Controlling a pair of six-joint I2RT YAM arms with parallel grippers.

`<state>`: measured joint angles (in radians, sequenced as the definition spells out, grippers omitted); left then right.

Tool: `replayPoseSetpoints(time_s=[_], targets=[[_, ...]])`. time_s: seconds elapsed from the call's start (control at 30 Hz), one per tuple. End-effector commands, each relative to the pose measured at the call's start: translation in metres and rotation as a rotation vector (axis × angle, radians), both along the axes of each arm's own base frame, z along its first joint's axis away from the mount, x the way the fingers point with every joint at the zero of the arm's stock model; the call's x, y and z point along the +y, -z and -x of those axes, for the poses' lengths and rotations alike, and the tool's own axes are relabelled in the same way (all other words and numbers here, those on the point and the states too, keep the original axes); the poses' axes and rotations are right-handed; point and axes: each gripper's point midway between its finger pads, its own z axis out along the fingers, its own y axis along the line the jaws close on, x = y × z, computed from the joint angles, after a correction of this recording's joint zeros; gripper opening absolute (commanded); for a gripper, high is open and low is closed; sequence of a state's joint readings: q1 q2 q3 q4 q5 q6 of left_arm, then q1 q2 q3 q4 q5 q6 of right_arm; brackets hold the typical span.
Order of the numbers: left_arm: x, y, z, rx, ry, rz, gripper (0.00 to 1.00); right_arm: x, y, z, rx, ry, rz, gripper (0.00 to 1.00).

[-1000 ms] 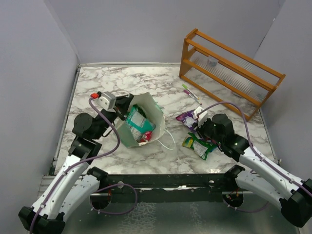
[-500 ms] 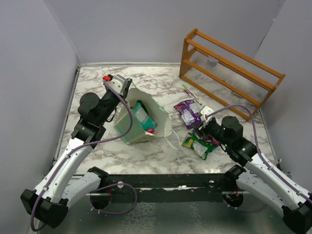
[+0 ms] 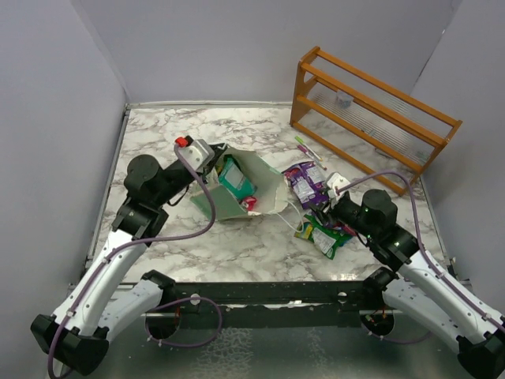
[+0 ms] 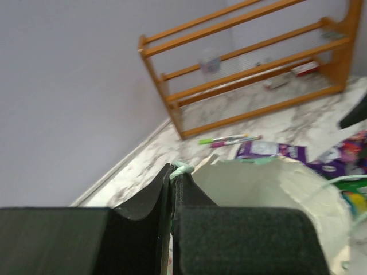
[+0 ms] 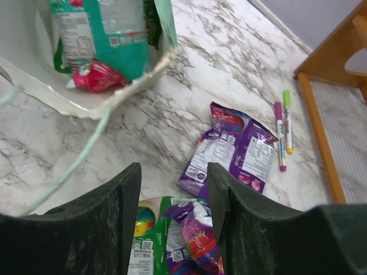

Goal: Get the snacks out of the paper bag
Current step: Take out the snack from the paper bag.

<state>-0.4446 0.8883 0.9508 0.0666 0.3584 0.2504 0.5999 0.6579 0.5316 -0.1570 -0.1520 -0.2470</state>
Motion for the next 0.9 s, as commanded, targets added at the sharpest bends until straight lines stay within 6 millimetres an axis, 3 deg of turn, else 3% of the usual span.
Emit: replayPoseSetpoints(time_s=[0.0,0.17,0.33,0.47,0.63,0.87], targets=[[-0.032,-0.029,0.071,-0.037,0.360,0.176,0.00,0.021,-0.020,0.019,-0.053,-0.166,-0.061,0.51],[-0.051,0.002,0.098,0.098,0.575,0.231,0.00,0.040,-0.046,0.039,-0.149,-0.356,-0.071,0.54],[-0.059,0.016,0.121,0.148,0.720,0.265,0.00,0.064,-0.052,0.064,-0.164,-0.581,-0.078,0.52],[-0.065,0.017,0.135,0.190,0.805,0.313,0.00,0.074,-0.061,0.078,-0.250,-0.633,-0.115,0.51],[-0.071,0.012,0.149,0.196,0.842,0.335,0.00,0.085,-0.058,0.083,-0.258,-0.702,-0.080,0.52],[-0.073,0.021,0.150,0.203,0.833,0.318,0.00,0.116,-0.055,0.082,-0.389,-0.724,0.084,0.54]])
